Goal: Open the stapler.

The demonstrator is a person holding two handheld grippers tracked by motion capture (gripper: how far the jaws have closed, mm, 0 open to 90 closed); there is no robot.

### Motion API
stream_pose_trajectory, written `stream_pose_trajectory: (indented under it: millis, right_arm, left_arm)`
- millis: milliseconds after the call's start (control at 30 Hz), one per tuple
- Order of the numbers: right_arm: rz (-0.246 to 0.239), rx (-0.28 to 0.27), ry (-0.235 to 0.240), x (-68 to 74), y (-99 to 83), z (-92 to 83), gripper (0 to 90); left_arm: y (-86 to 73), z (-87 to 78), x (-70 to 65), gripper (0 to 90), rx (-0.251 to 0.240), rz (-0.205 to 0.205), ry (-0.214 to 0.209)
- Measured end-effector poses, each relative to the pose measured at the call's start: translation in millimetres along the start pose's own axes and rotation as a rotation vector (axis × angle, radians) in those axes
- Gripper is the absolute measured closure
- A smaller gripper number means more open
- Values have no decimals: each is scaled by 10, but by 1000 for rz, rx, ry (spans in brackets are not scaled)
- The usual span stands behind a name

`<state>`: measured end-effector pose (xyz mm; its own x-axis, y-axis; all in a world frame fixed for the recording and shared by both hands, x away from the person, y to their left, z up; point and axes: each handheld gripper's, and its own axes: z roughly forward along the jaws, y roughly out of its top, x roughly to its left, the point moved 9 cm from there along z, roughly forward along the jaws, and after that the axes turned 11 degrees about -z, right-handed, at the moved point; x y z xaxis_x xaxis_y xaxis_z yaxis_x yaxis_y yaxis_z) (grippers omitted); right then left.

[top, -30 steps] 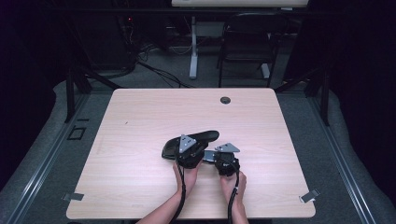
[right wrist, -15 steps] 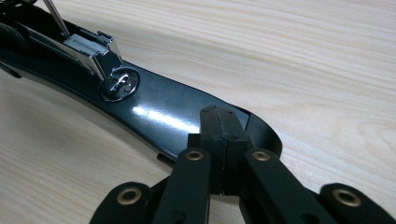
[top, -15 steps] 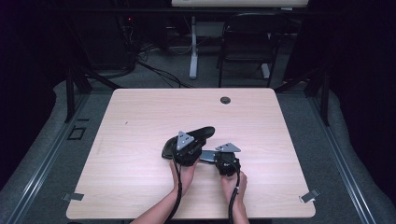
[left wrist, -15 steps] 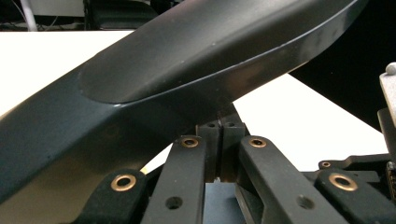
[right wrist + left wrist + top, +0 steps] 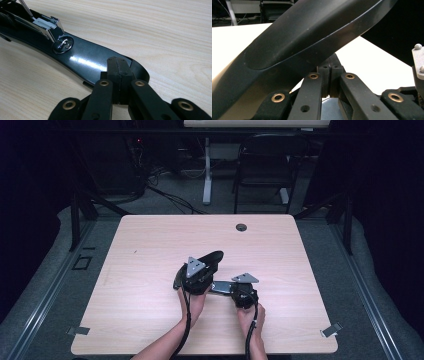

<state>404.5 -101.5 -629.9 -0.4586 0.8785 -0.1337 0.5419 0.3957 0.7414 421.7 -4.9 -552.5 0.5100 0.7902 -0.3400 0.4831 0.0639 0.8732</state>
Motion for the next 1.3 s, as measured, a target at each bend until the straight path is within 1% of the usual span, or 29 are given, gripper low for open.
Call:
stream_pose_trajectory:
  millis: [367,600,667,800,933,1000,1100,1167,1300]
  right_arm:
    - [7,-10,6,-11,0,3,900]
    - [9,-8,7,-12,-3,0,900]
    - [9,-8,8,-12,-3,0,900]
    - [10,-9,7,-12,-4,0,900]
    - [8,-2,3,-21,-13,-5,900]
    - [9,-3,1,-21,-12,-5,900]
    - [8,-2,4,-22,-13,-6,900]
    - [8,-4,4,-23,-13,-5,900]
    - [8,-4,4,-23,-12,-5,900]
  left_arm:
    - [71,-48,6,900,-10,-6,-4]
    - [146,-107,30,900,-31,-9,-3]
    - [155,-118,38,900,-28,0,-2]
    - [174,-137,49,900,-28,-1,3]
    - [203,-160,69,900,-27,11,10]
    - [214,-170,74,900,-22,11,10]
    - [235,-180,73,900,-19,36,16]
    - [244,-191,77,900,-11,45,18]
    - [275,-220,103,900,-11,42,21]
